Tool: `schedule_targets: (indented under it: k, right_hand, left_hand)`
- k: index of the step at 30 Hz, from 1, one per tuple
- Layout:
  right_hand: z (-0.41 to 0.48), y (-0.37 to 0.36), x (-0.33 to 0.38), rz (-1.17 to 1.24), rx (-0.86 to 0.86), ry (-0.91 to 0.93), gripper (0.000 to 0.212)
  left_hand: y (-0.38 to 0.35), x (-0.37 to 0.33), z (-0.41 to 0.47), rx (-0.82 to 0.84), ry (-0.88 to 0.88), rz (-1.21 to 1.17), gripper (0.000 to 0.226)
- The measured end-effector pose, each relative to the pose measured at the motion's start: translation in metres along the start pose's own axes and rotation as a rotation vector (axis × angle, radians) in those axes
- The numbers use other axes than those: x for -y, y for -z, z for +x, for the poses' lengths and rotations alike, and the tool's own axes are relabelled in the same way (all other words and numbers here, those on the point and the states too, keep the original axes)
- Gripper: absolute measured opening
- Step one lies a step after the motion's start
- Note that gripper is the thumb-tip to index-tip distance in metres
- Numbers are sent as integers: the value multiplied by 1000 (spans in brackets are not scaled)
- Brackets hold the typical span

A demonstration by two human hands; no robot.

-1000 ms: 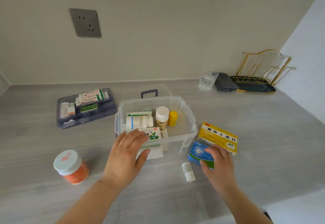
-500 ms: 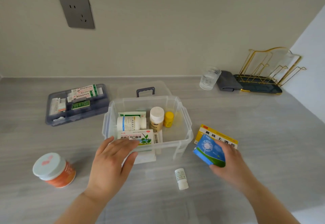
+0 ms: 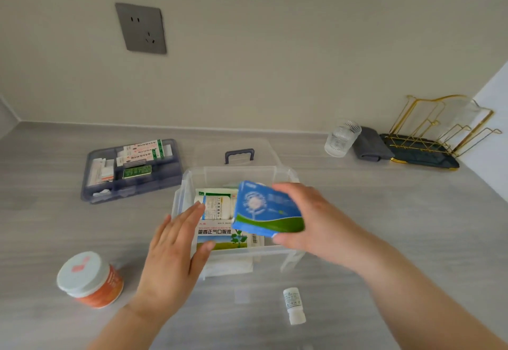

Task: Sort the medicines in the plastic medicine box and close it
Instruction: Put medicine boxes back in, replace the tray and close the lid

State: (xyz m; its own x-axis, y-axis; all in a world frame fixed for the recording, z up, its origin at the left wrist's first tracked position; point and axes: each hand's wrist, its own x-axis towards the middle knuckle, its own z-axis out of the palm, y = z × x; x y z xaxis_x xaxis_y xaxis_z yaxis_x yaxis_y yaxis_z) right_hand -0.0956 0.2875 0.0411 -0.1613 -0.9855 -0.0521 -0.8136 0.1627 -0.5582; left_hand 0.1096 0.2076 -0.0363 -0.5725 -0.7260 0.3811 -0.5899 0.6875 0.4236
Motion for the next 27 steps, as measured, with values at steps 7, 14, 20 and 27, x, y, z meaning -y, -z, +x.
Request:
schedule_targets:
  k: [7, 14, 20, 27]
  right_hand:
    - [56, -52, 16, -117, 268, 54, 65]
    - [65, -65, 24, -121, 335, 223, 32]
    - [34, -38, -1, 46, -120, 168, 31]
    - [-23, -18, -104, -223, -413, -409, 49]
  left_hand:
    - [0, 0, 1, -77, 9, -87, 59]
    - [-5, 3, 0, -63, 14, -68, 68]
    - [0, 0, 0, -34, 8, 68, 77]
    - [5, -19, 10, 33, -25, 168, 79]
